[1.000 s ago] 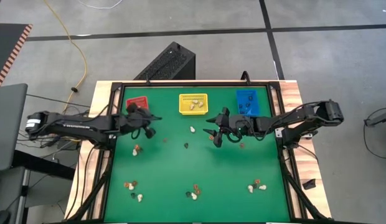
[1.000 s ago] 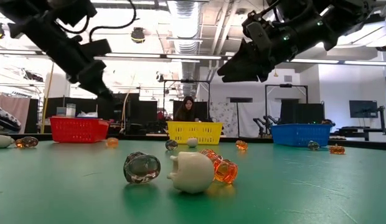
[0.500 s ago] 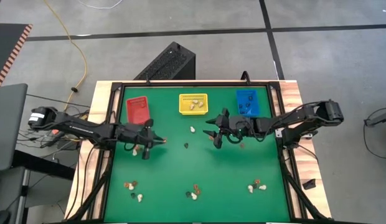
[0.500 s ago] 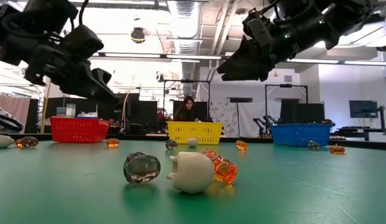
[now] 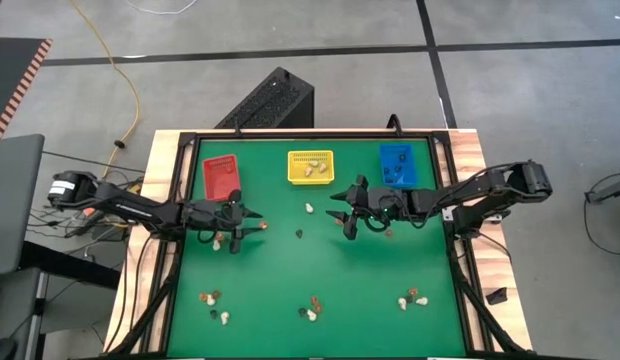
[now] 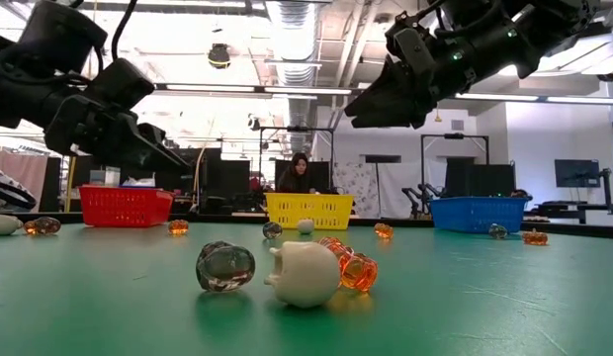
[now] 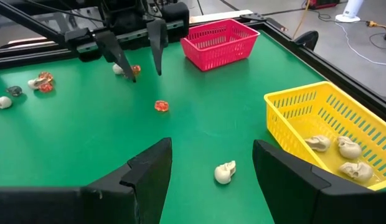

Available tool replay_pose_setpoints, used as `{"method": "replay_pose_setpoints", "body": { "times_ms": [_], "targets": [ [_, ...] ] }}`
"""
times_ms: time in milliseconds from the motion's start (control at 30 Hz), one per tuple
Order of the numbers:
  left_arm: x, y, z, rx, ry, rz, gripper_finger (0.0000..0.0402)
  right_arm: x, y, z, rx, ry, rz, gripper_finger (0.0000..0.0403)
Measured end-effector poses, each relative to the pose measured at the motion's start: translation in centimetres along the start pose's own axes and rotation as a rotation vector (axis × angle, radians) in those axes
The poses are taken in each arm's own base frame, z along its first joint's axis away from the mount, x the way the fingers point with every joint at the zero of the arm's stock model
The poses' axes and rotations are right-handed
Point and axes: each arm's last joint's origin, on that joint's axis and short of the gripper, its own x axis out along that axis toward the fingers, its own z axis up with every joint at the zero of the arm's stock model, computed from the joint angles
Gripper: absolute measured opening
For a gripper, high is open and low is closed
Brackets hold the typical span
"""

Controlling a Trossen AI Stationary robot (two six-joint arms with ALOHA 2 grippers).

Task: Sort Halloween decoration
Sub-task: Put the orange flower toy into the red bin

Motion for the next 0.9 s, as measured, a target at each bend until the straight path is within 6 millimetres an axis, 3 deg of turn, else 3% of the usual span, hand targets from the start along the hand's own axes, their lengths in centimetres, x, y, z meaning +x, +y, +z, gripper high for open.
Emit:
{"method": "replay_pose_setpoints", "body": {
  "times_ms": [900],
  "targets": [
    [2.9, 0.2, -3.4, 0.012, 0.122, 0.051, 0.0167, 0.0, 0.0, 0.0, -0.012, -0.001, 0.000, 0.0255]
  ]
}}
